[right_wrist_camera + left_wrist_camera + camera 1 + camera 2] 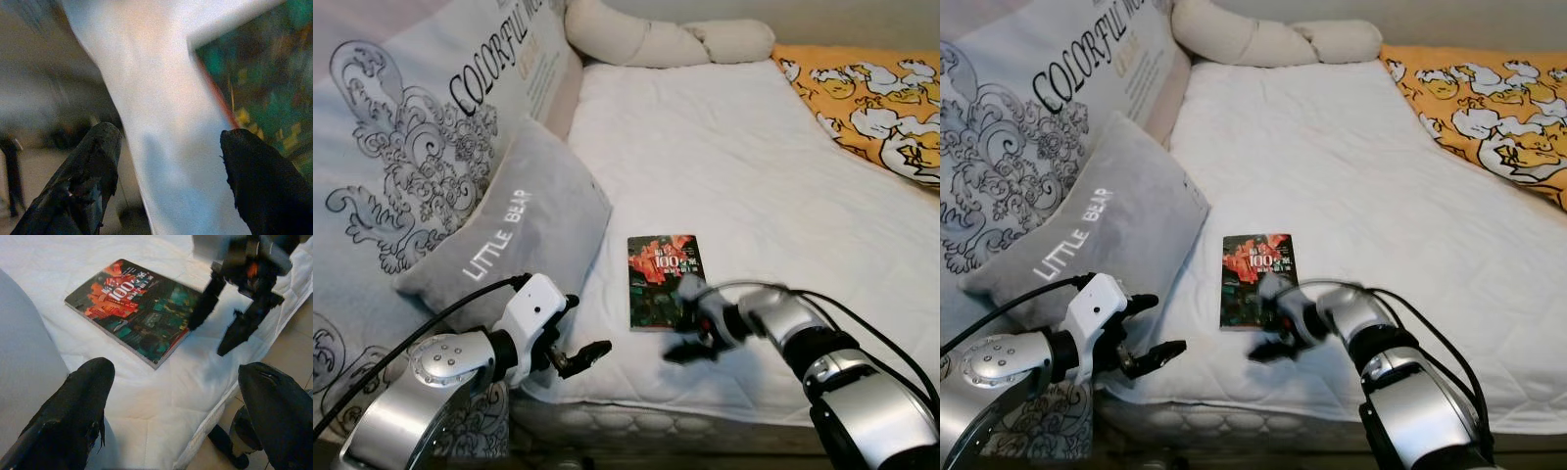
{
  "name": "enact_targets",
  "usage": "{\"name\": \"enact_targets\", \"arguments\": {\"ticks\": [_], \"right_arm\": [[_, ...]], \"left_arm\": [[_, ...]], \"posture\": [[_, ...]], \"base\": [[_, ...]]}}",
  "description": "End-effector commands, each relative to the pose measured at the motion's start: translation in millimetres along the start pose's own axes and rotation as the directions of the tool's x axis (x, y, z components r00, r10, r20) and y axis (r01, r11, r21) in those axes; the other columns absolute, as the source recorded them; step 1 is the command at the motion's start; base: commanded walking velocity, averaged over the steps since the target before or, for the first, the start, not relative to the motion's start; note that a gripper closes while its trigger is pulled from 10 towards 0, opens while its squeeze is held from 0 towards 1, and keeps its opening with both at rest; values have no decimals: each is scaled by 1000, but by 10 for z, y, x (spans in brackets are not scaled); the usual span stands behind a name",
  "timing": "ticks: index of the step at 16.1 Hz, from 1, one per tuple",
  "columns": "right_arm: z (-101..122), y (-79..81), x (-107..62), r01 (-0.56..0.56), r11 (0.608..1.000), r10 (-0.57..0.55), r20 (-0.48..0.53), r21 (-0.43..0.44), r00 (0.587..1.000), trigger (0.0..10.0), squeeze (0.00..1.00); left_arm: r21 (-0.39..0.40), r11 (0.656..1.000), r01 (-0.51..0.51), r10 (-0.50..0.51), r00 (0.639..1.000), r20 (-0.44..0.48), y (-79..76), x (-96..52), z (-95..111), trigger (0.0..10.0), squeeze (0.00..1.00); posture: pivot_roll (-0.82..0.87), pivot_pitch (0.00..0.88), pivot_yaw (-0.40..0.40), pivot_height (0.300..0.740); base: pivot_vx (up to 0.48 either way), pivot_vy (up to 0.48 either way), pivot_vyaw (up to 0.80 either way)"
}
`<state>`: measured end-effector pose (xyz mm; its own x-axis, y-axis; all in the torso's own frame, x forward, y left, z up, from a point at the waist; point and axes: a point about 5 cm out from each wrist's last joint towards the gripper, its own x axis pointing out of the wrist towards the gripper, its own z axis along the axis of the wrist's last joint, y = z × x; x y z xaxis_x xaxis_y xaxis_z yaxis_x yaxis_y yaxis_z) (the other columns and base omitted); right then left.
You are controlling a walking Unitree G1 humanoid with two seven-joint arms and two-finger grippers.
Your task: Clean up the room
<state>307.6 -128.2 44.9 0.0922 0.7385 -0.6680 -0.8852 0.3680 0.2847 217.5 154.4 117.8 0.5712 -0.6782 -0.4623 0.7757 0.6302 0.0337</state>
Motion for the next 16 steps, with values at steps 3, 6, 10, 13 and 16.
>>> {"name": "enact_targets", "arguments": {"ticks": [3,6,10,13,16], "right_arm": [[156,30,-115,65,998,-65,200,8,978,10000,0],[142,80,-309,341,928,-372,334,148,866,10000,0],[-102,572,-473,449,857,-511,317,251,799,10000,0],[-124,621,-565,536,785,-619,336,312,710,10000,0],[-70,565,-697,669,618,-786,329,413,523,10000,0]], "left_arm": [[-79,995,-61,67,995,69,0,46,73,10000,565],[-135,966,-221,241,957,158,7,129,105,10000,561],[-193,922,-336,364,922,131,-59,162,29,10000,573],[-176,907,-383,408,904,131,40,135,-13,10000,565],[-199,858,-473,505,847,164,97,94,7,10000,580]], "posture": [[83,0,37,740],[56,0,41,740],[35,0,46,740],[34,0,41,740],[32,0,37,740]], "base": [[0,0,0],[0,0,0],[0,0,0],[0,0,0],[0,0,0]]}}
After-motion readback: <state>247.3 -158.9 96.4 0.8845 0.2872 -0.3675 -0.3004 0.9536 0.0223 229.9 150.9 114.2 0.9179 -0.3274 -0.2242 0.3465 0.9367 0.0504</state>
